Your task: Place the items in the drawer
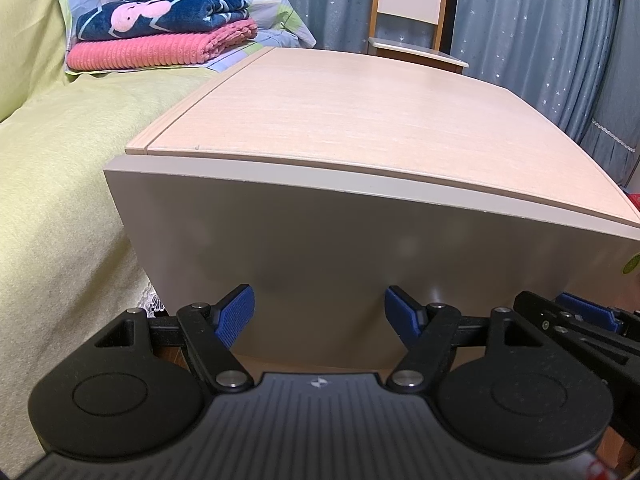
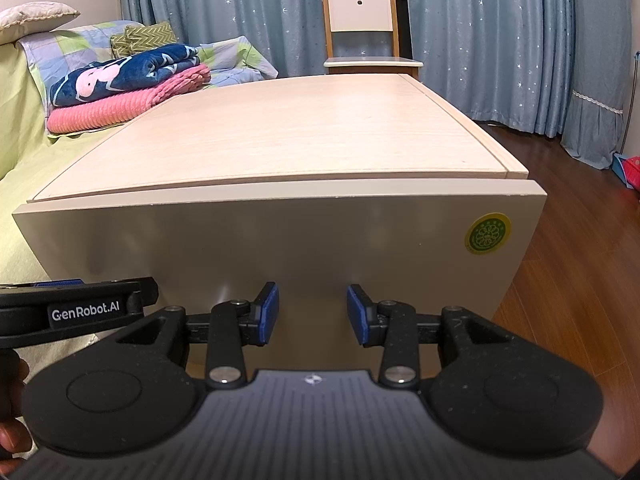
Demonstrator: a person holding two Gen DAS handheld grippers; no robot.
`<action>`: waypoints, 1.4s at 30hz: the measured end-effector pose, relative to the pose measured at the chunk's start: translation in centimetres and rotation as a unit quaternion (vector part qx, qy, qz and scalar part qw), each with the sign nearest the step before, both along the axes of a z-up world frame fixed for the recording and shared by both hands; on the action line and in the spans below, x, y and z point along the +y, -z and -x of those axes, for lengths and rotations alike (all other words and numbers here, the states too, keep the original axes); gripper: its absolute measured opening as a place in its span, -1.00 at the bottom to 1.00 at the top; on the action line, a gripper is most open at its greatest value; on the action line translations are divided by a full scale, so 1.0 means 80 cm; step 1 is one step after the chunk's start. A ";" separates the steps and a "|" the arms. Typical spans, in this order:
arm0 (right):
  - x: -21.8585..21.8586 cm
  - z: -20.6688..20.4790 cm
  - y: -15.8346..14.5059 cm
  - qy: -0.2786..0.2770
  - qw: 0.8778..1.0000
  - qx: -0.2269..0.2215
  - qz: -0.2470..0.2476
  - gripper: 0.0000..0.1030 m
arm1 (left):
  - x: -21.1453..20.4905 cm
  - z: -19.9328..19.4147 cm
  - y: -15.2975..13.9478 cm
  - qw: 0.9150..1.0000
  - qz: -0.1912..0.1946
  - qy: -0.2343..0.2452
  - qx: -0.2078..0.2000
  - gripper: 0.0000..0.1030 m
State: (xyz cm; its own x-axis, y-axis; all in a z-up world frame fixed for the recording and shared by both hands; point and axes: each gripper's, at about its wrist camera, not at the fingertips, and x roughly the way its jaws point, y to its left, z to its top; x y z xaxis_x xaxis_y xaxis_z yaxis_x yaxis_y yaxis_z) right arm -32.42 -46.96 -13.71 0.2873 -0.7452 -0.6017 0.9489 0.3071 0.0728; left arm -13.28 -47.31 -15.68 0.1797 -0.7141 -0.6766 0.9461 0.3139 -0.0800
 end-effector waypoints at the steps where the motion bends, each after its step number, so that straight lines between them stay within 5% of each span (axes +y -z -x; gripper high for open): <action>1: -0.001 0.000 0.000 0.000 1.000 0.000 0.000 -0.34 | -0.001 0.000 0.000 1.000 0.000 0.000 0.000 0.42; 36: -0.005 0.002 -0.005 0.007 0.999 -0.006 -0.033 -0.33 | 0.010 0.001 -0.009 1.000 -0.003 0.015 0.014 0.41; 42: 0.009 0.022 -0.020 0.009 0.998 -0.012 -0.064 -0.29 | 0.025 0.004 -0.029 0.999 -0.049 0.007 0.012 0.41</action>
State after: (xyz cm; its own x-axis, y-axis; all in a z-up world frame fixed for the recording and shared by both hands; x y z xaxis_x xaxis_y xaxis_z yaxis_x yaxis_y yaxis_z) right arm -34.20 -46.28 -12.13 0.2895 -0.6679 -0.6857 0.9519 0.2759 0.1332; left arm -13.58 -45.29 -13.39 0.1535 -0.6460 -0.7478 0.9485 0.3086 -0.0718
